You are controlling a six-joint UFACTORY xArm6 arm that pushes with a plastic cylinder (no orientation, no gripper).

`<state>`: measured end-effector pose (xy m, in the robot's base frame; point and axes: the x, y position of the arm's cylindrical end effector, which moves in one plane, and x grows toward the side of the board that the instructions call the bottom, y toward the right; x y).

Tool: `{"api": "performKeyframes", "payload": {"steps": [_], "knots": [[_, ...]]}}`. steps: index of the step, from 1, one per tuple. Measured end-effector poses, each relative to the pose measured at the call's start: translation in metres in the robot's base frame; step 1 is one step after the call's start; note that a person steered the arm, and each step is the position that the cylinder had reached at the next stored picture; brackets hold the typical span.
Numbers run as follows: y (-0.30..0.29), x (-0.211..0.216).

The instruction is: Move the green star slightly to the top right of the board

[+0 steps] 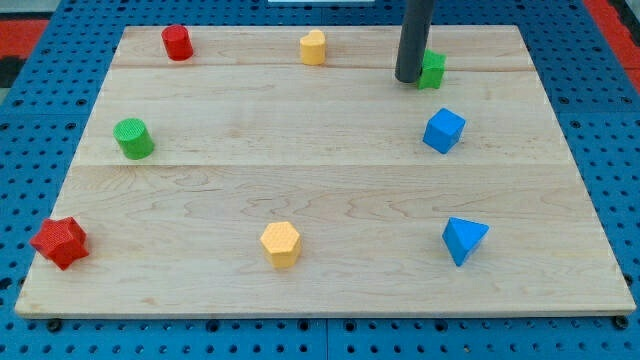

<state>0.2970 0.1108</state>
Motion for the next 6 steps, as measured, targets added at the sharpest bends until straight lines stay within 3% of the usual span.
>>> {"api": "performKeyframes", "payload": {"steps": [1, 2, 3, 4, 6], "knots": [[0.053, 0.041], [0.061, 0.033], [0.034, 0.005], [0.039, 0.026], [0.009, 0.001]]}}
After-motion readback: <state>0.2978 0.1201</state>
